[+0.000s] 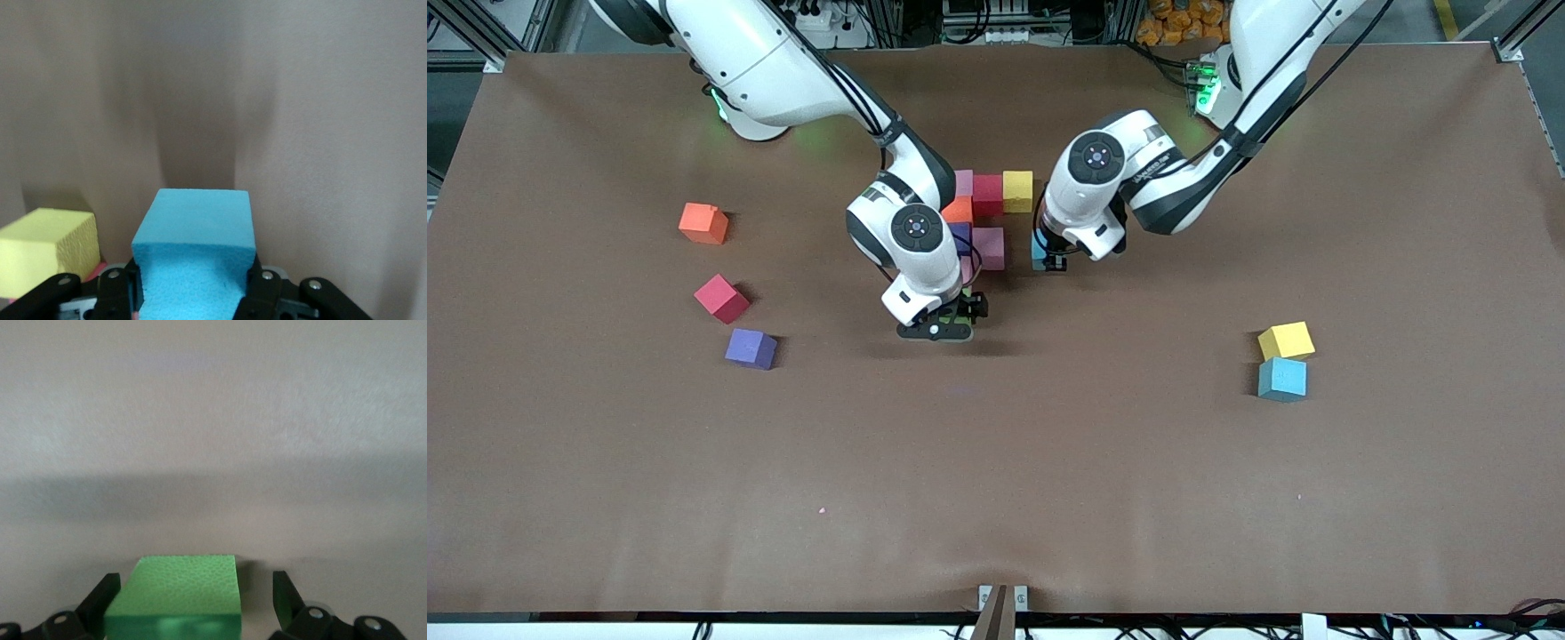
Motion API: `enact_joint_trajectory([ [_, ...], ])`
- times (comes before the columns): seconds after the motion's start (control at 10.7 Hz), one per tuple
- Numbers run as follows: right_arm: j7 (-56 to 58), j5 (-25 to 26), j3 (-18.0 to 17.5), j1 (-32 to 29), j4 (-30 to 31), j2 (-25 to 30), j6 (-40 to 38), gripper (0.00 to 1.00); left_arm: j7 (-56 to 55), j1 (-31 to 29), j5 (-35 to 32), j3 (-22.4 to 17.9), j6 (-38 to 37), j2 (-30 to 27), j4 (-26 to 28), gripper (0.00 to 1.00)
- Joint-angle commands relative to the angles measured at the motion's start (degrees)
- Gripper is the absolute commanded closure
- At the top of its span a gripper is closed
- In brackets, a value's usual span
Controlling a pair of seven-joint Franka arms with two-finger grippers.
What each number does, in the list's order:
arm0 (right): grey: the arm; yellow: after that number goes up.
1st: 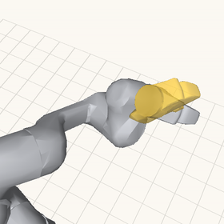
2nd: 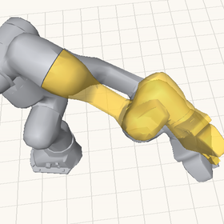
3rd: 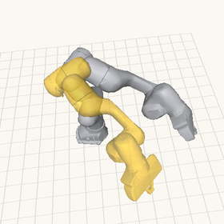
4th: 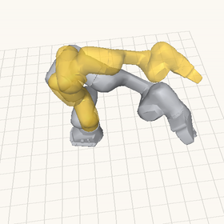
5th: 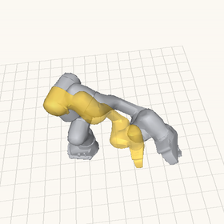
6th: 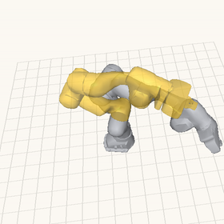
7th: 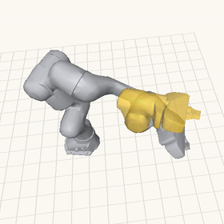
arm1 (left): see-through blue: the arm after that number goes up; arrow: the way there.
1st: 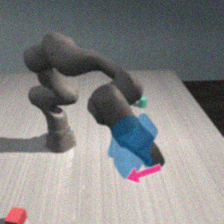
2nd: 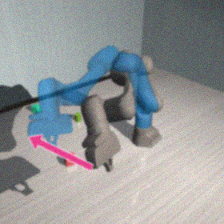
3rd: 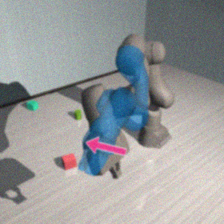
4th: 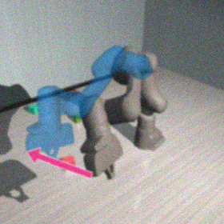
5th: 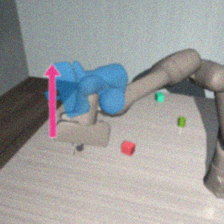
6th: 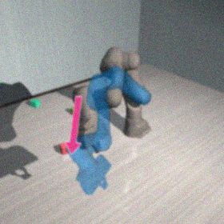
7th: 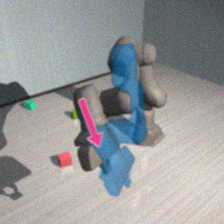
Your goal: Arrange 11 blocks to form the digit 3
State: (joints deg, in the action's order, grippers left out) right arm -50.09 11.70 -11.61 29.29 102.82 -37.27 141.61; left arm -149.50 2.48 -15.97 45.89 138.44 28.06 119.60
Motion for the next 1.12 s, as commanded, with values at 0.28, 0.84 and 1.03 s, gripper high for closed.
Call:
enact_joint_trajectory([
  [0.28,2.8,-1.0,1.0,-2.1,0.5,11.1,-9.2,0.0,-19.8,2.3,-16.1,-0.4,4.0,5.4,-0.2,0.91],
  [0.84,22.7,-1.1,0.9,-13.5,2.5,16.1,-16.1,0.0,-23.3,5.6,-19.6,-0.5,6.6,7.8,-0.6,0.9],
  [1.03,31.3,-1.1,0.8,-17.4,3.1,16.3,-16.0,0.0,-23.3,6.4,-19.9,-0.5,6.7,7.9,-0.7,0.9],
])
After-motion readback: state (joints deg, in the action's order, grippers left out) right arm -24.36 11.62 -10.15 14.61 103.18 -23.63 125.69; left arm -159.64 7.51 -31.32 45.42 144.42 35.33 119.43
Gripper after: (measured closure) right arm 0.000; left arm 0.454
